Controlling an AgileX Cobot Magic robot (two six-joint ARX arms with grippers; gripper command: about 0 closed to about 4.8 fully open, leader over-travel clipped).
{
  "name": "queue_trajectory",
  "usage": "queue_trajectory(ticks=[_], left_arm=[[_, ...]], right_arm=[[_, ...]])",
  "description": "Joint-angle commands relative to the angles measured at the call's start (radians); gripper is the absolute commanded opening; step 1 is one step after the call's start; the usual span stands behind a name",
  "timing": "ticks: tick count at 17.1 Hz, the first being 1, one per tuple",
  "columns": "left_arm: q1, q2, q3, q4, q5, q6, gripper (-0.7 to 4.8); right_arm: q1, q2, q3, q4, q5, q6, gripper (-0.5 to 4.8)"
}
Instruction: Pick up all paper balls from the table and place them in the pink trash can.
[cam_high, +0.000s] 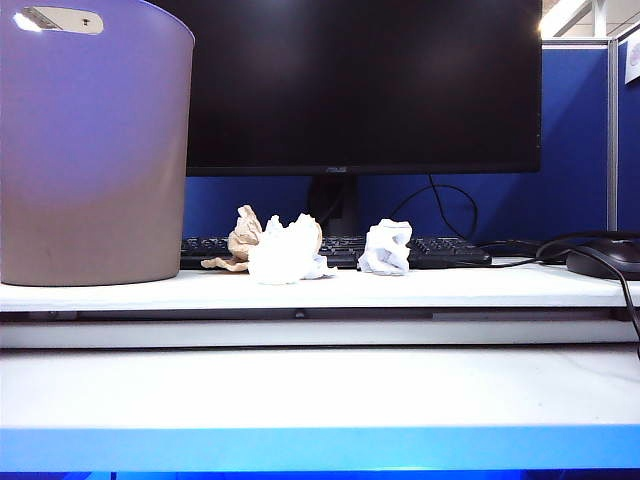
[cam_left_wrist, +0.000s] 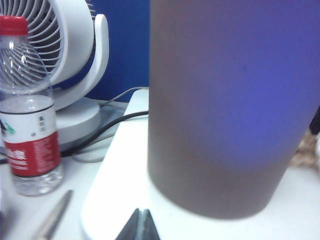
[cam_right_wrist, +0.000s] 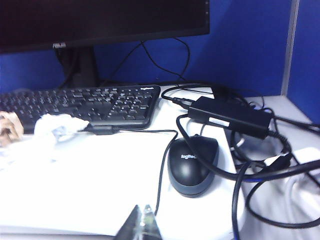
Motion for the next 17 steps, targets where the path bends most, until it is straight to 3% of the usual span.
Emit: queue_trajectory(ticks=[1,3,6,7,9,11,12,13,14,16,17], left_arm=[[-0.001,-0.002,0.0,0.023,0.009,-0.138,-0.04],[-0.001,-0.002,0.0,0.023,0.027,-0.233,-0.04],[-0.001,-0.002,0.0,0.023,0.027,-0.238,-0.04],[-0.001,-0.002,0.001,0.025,0.072,-0.316,-0.04],[-0.001,-0.002,0.001,0.089,0.241,-0.544,-0.05],[-0.003,-0.002,0.001,0.187,0.361,-0.803,-0.05],[-0.016,-0.002,0.001,0.311,0.395,-1.126,-0.05],[-0.036,-0.002,0.002,0.41,0.37,-1.239,-0.05],[-0.063,-0.002,0.004,0.529,0.327,-1.296,-0.05],[-0.114,-0.002,0.056,0.647,0.241,-1.286,-0.05],[-0.142,0.009,0.183,0.552,0.249,-1.152,-0.05]], right_arm=[[0.0,-0.002,-0.007,0.024,-0.003,0.031,-0.05],[0.0,-0.002,-0.007,0.024,-0.003,0.079,-0.05],[0.0,-0.002,-0.007,0.024,0.001,0.08,-0.05],[0.002,-0.002,-0.007,0.085,-0.045,0.143,-0.05],[0.002,-0.002,-0.007,0.242,-0.1,0.229,-0.04],[0.003,-0.001,0.006,0.394,-0.033,0.326,-0.04],[0.003,0.009,0.058,0.428,0.037,0.368,-0.04],[0.003,0.044,0.111,0.428,0.041,0.366,-0.05],[0.003,0.094,0.16,0.43,0.037,0.366,-0.05],[0.009,0.27,0.29,0.482,-0.043,0.353,-0.05],[0.037,0.542,0.476,0.528,-0.222,0.297,-0.05]])
